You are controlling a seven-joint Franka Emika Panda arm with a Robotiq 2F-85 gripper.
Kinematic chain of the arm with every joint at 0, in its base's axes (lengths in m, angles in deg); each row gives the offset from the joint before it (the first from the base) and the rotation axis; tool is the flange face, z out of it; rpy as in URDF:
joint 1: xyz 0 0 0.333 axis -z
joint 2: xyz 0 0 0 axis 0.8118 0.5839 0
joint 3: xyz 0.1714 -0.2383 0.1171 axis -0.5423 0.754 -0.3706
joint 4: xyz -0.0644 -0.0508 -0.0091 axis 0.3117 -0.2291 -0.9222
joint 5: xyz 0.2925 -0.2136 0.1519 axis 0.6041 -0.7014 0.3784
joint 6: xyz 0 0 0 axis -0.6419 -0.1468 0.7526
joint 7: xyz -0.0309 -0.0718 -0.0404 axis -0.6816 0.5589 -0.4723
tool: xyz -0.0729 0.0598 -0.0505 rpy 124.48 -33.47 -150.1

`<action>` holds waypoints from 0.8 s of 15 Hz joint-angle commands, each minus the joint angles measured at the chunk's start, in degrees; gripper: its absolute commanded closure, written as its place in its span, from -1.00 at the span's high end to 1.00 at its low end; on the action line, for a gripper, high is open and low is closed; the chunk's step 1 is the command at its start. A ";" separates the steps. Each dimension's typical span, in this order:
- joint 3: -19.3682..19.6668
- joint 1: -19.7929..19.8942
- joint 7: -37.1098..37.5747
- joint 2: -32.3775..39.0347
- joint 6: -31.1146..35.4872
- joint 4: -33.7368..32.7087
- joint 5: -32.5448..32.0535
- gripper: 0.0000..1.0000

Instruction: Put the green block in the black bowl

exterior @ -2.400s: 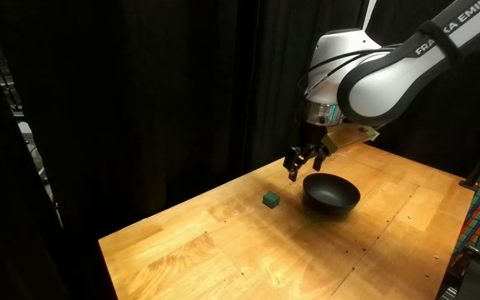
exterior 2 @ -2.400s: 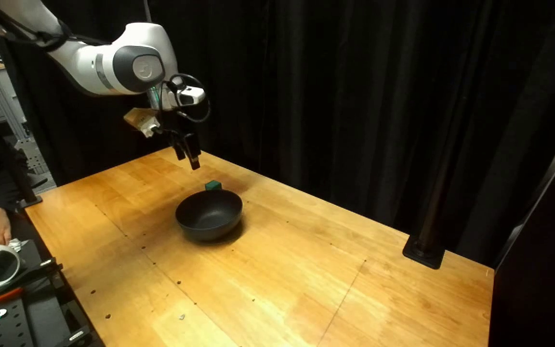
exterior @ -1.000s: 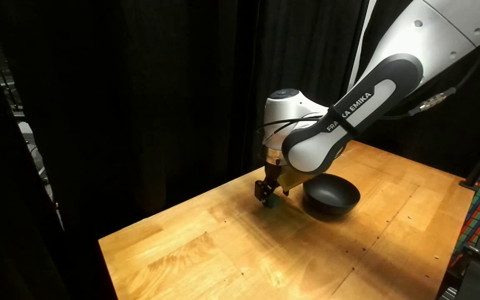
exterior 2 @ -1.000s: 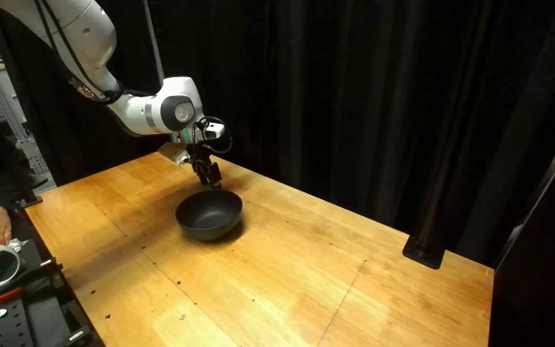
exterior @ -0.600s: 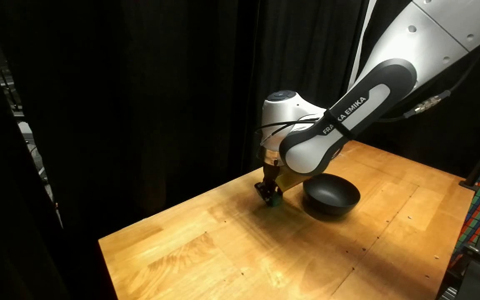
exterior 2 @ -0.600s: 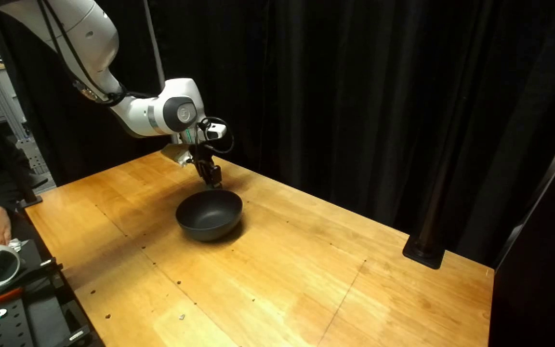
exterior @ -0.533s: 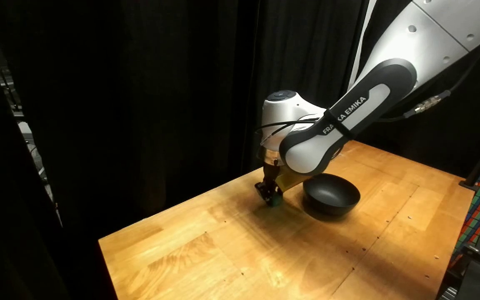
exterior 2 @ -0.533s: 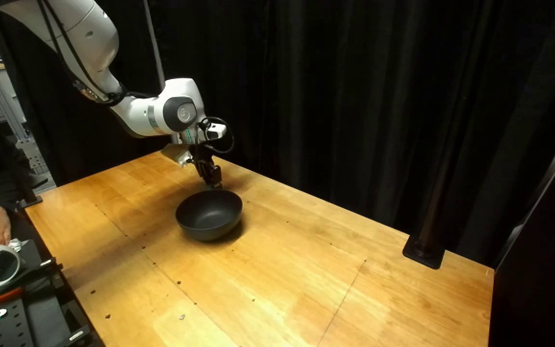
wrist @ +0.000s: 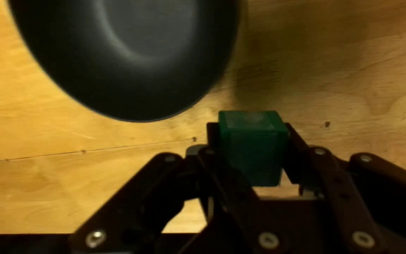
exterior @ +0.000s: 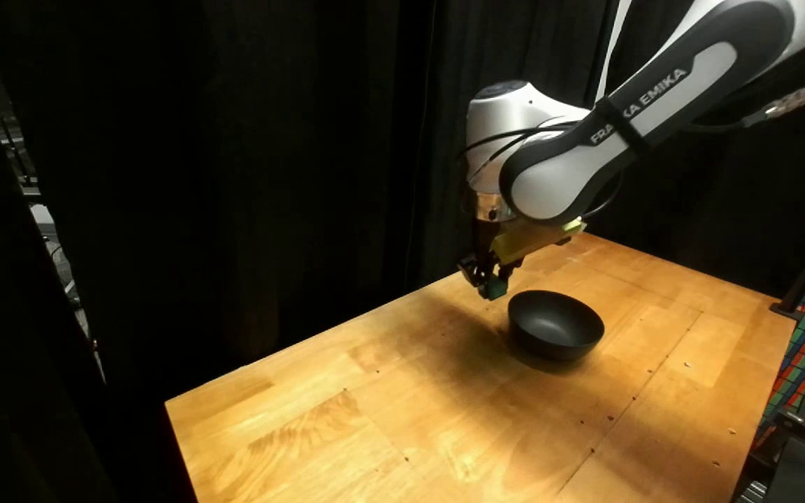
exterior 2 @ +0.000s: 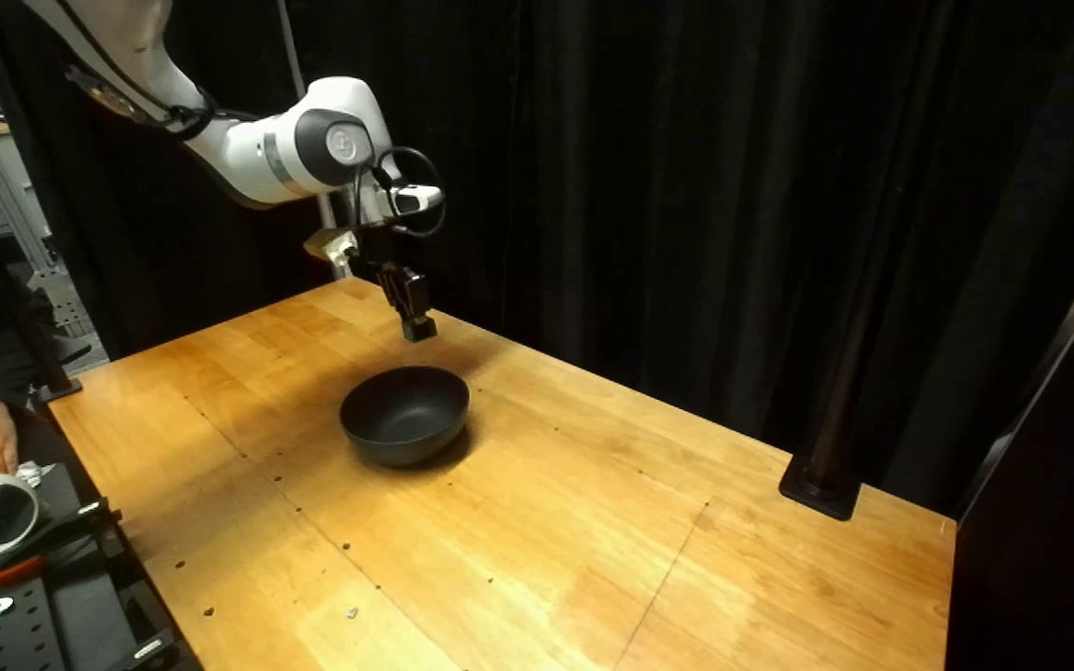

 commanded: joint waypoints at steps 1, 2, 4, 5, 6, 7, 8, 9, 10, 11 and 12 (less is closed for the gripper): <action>1.35 1.46 4.07 -9.67 -3.85 7.18 -3.08 -0.62; 1.53 2.08 5.25 -10.83 -4.39 8.23 -4.11 -0.61; 0.75 4.08 6.34 -13.14 -4.73 10.19 -4.14 0.37; 0.39 4.83 6.45 -14.55 -4.72 11.24 -4.33 0.48; 0.15 5.35 6.76 -16.01 -5.23 12.16 -4.66 0.66; -0.17 5.86 6.61 -18.17 -6.03 13.31 -4.80 0.80; -0.58 6.39 6.20 -20.24 -6.87 14.32 -4.66 0.94; -1.45 7.24 4.52 -22.82 -8.44 15.33 -3.24 1.00; -2.67 8.42 1.58 -25.99 -10.50 16.50 -0.69 1.00; -3.91 9.53 -1.37 -28.91 -13.15 17.35 2.28 1.00; -4.97 10.49 -4.44 -31.35 -15.90 17.69 5.43 1.00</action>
